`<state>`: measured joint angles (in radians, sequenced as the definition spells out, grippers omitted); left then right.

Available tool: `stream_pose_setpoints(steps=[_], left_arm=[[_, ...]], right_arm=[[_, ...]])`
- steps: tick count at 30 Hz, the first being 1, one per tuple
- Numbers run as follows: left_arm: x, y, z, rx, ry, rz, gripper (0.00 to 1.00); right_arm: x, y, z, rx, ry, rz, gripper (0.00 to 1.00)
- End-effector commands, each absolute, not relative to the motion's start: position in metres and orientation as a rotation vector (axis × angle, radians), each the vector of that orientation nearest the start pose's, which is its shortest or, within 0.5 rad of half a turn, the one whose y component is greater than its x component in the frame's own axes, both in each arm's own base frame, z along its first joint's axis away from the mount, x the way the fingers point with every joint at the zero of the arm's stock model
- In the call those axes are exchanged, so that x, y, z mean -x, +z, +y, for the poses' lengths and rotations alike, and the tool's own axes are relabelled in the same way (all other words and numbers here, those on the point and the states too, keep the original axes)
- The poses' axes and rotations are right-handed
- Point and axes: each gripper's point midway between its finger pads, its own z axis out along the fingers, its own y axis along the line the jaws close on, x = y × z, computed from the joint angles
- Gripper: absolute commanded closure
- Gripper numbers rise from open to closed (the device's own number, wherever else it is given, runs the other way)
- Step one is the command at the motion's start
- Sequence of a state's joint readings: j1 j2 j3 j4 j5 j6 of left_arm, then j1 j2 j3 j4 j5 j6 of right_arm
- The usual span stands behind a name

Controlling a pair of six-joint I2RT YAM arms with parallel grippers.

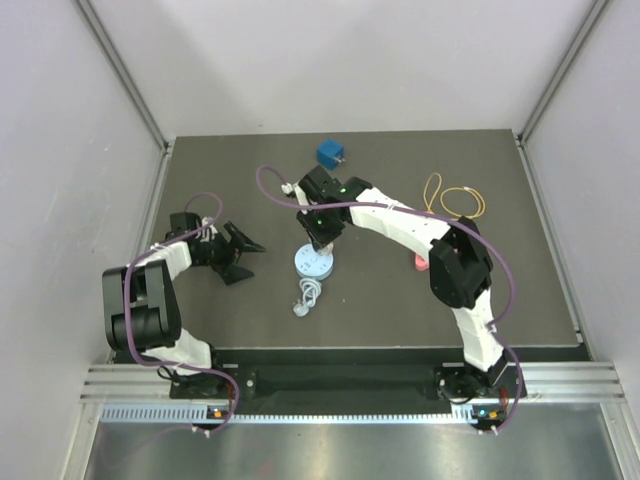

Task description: Insert the plug

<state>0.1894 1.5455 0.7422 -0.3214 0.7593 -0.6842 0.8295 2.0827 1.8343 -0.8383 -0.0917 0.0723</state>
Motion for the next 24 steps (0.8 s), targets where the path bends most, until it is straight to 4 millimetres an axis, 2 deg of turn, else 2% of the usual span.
stream_pose_setpoints(steps=[1,7,24], left_arm=[[-0.310,0.081,-0.087,0.819,-1.228,2.433,0.13],[-0.308,0.080,-0.088,0.816,-1.241,2.436,0.14],[-0.309,0.083,-0.087,0.804,-1.228,2.429,0.14]], right_arm=[[-0.319,0.112,0.381,1.005,0.421,2.477,1.00],[-0.322,0.102,0.386,0.974,0.415,2.505,1.00],[-0.328,0.086,0.383,0.977,0.354,2.533,1.00]])
